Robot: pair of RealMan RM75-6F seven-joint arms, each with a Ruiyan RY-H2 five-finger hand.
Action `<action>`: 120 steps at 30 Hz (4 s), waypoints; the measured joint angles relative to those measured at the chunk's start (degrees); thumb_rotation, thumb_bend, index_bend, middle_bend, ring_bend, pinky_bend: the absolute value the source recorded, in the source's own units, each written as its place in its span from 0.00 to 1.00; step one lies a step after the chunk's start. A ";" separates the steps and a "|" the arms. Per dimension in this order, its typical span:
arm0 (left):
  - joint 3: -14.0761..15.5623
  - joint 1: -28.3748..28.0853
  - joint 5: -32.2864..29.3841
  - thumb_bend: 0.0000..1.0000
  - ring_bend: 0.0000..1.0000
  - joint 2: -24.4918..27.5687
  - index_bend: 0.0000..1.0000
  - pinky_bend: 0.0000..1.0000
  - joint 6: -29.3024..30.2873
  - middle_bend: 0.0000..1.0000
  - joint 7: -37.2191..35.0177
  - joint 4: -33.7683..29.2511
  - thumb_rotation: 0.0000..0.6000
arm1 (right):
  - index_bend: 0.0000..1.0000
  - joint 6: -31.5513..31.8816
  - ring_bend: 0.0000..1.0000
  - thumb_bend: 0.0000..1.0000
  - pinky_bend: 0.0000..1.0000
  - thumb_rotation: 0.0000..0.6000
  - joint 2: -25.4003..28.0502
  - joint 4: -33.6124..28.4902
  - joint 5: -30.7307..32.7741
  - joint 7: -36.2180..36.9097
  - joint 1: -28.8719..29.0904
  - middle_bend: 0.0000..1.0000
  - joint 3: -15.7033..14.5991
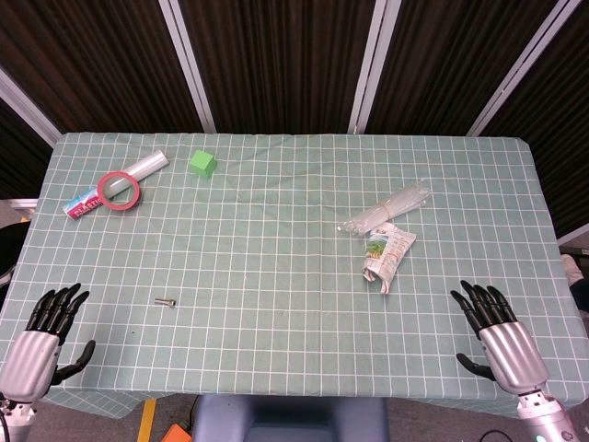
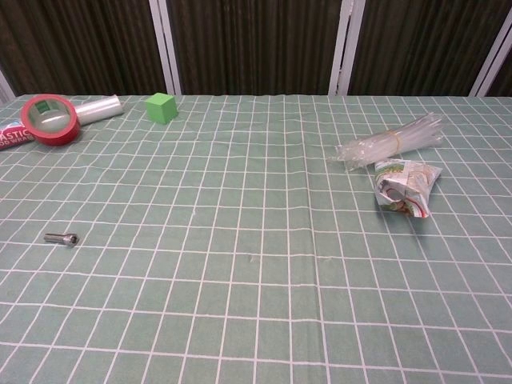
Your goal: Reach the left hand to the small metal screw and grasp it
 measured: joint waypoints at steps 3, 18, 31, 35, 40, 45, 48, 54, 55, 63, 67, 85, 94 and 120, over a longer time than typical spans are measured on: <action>0.27 -0.43 -0.08 0.41 0.00 -0.19 0.00 0.01 -1.34 0.00 -0.02 0.07 1.00 | 0.00 0.41 0.00 0.26 0.00 1.00 0.89 -0.07 -1.06 0.16 -0.94 0.00 0.07; -3.73 -8.10 -6.76 0.44 1.00 -12.95 0.34 1.00 -14.40 1.00 -3.68 12.76 1.00 | 0.00 -1.84 0.00 0.26 0.00 1.00 2.48 -0.78 -3.56 1.85 -2.32 0.00 0.85; -7.17 -13.25 -11.18 0.42 1.00 -26.29 0.47 1.00 -19.15 1.00 -5.02 29.57 1.00 | 0.00 -6.03 0.00 0.26 0.00 1.00 2.78 -1.70 -3.24 0.94 -2.29 0.00 1.46; -7.31 -14.48 -12.12 0.42 1.00 -28.32 0.47 1.00 -20.62 1.00 -4.68 32.94 1.00 | 0.00 -6.66 0.00 0.26 0.00 1.00 2.70 -1.62 -3.17 1.19 -2.27 0.00 1.78; -6.94 -15.70 -12.80 0.42 1.00 -30.30 0.46 1.00 -22.39 1.00 -5.11 35.17 1.00 | 0.00 -7.90 0.00 0.26 0.00 1.00 2.67 -1.59 -3.37 1.19 -2.18 0.00 1.82; -6.56 -16.19 -13.59 0.42 1.00 -31.02 0.43 1.00 -23.56 1.00 -5.17 36.30 1.00 | 0.00 -8.13 0.00 0.26 0.00 1.00 2.82 -1.66 -3.62 1.37 -2.36 0.00 1.97; -6.39 -16.41 -13.89 0.42 1.00 -31.30 0.45 1.00 -24.11 1.00 -5.36 36.93 1.00 | 0.00 -8.12 0.00 0.26 0.00 1.00 2.91 -1.74 -3.73 1.43 -2.54 0.00 2.08; -6.22 -16.69 -14.38 0.42 1.00 -31.82 0.47 1.00 -24.46 1.00 -5.49 38.20 1.00 | 0.00 -8.42 0.00 0.26 0.00 1.00 3.07 -1.84 -3.90 1.59 -2.70 0.00 2.22; -6.18 -16.71 -14.40 0.42 1.00 -31.87 0.48 1.00 -24.45 1.00 -5.49 38.30 1.00 | 0.00 -8.44 0.00 0.26 0.00 1.00 3.06 -1.84 -3.89 1.59 -2.76 0.00 2.29; -5.91 -16.94 -14.77 0.42 1.00 -32.30 0.51 1.00 -24.83 1.00 -5.88 39.05 1.00 | 0.00 -8.83 0.00 0.26 0.00 1.00 3.07 -1.98 -3.79 1.35 -2.97 0.00 2.58; -5.88 -17.04 -14.99 0.42 1.00 -32.42 0.53 1.00 -25.00 1.00 -6.16 39.25 1.00 | 0.00 -8.98 0.00 0.26 0.00 1.00 3.08 -2.04 -3.81 1.19 -3.07 0.00 2.70; -5.91 -16.83 -14.12 0.42 1.00 -30.39 0.55 1.00 -21.43 1.00 -5.79 34.87 1.00 | 0.00 -9.69 0.00 0.26 0.00 1.00 3.11 -2.16 -3.75 0.99 -3.23 0.00 3.05; -5.50 -16.90 -13.10 0.42 1.00 -27.62 0.53 1.00 -20.09 1.00 -2.18 27.72 1.00 | 0.00 -10.09 0.00 0.26 0.00 1.00 3.23 -2.23 -3.74 1.03 -3.23 0.00 3.15; -3.98 -17.99 -12.80 0.42 1.00 -25.48 0.39 1.00 -22.04 1.00 4.00 21.95 1.00 | 0.00 -10.53 0.00 0.26 0.00 1.00 3.75 -2.66 -3.47 1.52 -3.40 0.00 3.43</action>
